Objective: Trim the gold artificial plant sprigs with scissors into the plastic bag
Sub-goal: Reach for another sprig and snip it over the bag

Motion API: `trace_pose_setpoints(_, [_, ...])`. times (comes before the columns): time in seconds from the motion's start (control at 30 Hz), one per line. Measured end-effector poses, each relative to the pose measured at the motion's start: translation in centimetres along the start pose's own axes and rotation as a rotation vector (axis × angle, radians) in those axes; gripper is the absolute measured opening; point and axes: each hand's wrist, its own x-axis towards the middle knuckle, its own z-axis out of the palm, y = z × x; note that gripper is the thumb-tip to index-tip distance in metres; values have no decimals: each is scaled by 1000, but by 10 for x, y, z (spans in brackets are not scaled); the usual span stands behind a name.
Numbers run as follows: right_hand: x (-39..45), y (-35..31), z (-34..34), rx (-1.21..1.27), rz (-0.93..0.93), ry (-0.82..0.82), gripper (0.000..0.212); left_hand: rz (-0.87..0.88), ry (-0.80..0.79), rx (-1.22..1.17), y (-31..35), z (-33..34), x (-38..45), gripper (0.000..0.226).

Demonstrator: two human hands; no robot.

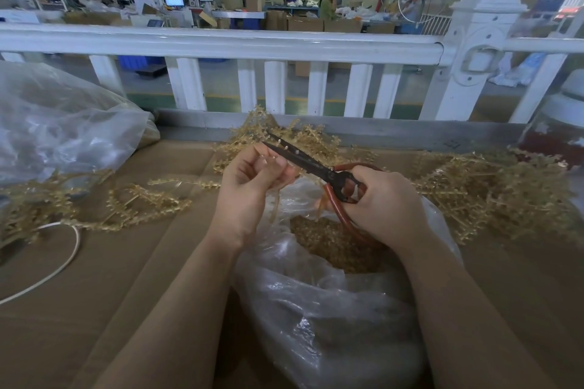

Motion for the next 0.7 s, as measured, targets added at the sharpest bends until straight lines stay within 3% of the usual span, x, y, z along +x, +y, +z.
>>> trace_pose_setpoints(0.2, [3, -1, -1, -30, 28, -62, 73, 1, -44, 92, -5, -4, 1, 9])
trace_pose_setpoints(0.57, [4, 4, 4, 33, 63, -40, 56, -7, -125, 158, -6, -5, 1, 7])
trace_pose_setpoints(0.7, [5, 5, 5, 27, 62, -53, 59, 1, -85, 88, -2, -1, 0, 20])
